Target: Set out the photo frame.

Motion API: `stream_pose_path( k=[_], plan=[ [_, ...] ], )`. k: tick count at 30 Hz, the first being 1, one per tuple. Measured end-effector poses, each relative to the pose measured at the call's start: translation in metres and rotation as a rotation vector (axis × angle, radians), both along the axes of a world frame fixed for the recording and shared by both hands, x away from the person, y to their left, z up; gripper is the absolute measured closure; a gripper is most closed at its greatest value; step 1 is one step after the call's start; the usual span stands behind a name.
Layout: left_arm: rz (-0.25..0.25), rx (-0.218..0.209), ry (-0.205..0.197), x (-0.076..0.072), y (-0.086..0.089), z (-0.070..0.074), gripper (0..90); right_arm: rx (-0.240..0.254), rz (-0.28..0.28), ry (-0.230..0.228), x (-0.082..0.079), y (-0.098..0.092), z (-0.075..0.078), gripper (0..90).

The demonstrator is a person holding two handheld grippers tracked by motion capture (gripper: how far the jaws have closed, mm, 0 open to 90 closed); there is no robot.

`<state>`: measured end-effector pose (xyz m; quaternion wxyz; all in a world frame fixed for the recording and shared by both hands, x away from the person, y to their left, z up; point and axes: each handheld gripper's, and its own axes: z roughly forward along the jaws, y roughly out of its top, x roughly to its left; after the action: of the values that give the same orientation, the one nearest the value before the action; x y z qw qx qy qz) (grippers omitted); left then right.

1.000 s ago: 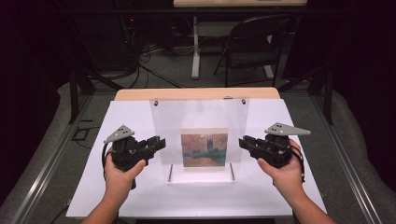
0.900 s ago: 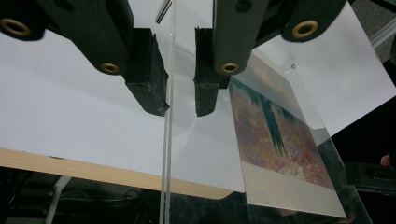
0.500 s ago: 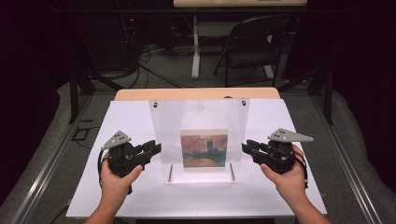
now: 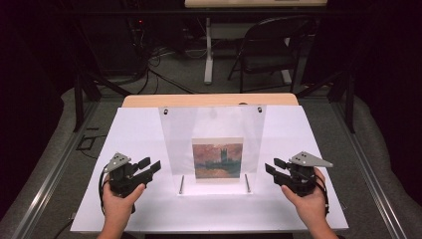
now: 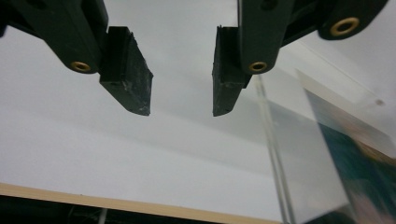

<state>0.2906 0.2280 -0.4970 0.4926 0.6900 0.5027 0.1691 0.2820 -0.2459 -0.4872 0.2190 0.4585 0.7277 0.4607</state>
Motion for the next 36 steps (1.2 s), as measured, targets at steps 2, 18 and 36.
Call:
stream_pose_path(
  k=[2,18,36],
  plan=[
    [0.017,0.017,0.006,0.002,0.002,-0.009,49.1,-0.041,-0.01,-0.015,0.0,0.001,-0.011,53.7],
    [0.035,0.099,0.008,0.006,0.007,-0.041,41.0,-0.033,-0.037,0.057,0.006,-0.005,-0.052,44.1],
    [0.02,0.106,0.051,0.008,0.005,-0.046,39.9,-0.014,-0.037,0.097,0.009,-0.004,-0.062,44.1]
  ],
)
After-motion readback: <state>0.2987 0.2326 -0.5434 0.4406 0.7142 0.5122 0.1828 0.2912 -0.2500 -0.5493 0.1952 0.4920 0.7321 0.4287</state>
